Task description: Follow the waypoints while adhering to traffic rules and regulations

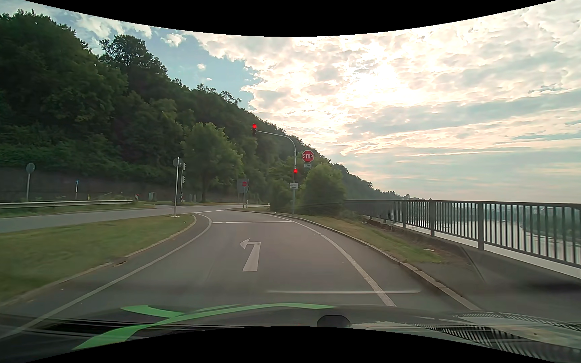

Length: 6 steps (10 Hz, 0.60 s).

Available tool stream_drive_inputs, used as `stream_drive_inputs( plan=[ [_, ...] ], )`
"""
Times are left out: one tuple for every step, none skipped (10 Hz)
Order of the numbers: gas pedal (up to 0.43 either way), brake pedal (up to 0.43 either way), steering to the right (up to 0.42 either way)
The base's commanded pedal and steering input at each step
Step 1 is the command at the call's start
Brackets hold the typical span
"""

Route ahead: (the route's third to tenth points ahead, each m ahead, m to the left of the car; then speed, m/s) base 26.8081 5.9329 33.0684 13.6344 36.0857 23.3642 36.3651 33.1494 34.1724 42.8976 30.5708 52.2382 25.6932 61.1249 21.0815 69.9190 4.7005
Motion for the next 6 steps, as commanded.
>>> stream_drive_inputs(
  plan=[
    [0.000, 0.067, -0.013],
    [0.000, 0.067, -0.013],
    [0.000, 0.067, -0.013],
    [0.000, 0.061, -0.013],
    [0.000, 0.061, -0.013],
    [0.000, 0.061, -0.013]
  ],
)
